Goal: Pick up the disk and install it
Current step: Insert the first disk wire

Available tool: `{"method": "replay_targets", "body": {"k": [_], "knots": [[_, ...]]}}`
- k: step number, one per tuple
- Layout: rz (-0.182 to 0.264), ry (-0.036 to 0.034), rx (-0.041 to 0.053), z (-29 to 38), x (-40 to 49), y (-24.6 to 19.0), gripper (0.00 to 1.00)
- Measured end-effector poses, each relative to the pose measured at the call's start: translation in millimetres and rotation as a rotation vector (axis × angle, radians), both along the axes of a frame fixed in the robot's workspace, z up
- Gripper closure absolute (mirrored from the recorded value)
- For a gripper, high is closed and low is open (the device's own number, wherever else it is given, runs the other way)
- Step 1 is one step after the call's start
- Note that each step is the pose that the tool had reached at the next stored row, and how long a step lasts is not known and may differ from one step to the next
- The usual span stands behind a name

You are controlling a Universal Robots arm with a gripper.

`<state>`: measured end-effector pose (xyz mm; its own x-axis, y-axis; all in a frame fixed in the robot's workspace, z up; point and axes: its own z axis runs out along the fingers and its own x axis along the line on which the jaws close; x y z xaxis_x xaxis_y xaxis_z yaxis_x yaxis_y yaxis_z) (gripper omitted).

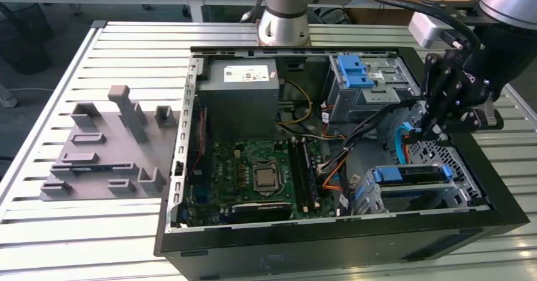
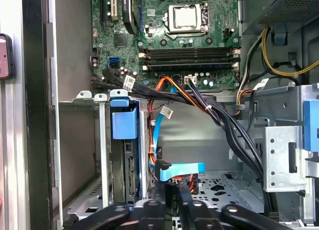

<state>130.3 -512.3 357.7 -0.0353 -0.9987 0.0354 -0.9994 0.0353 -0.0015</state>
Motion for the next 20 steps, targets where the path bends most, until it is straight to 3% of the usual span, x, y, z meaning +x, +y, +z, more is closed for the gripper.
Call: {"method": "replay_targets", "body": {"k": [2, 11, 18, 20], "knots": [[0.0, 0.0, 0.0, -0.1, 0.0, 0.0, 0.82], [-0.001, 0.0005, 0.0006, -0.3, 0.2, -1.0, 0.84], [-0.001, 0.0029, 0.0003, -2.9, 0.2, -10.1, 0.84], [-0.001, 0.004, 0.0003, -3.4, 0.2, -10.7, 0.84]]}}
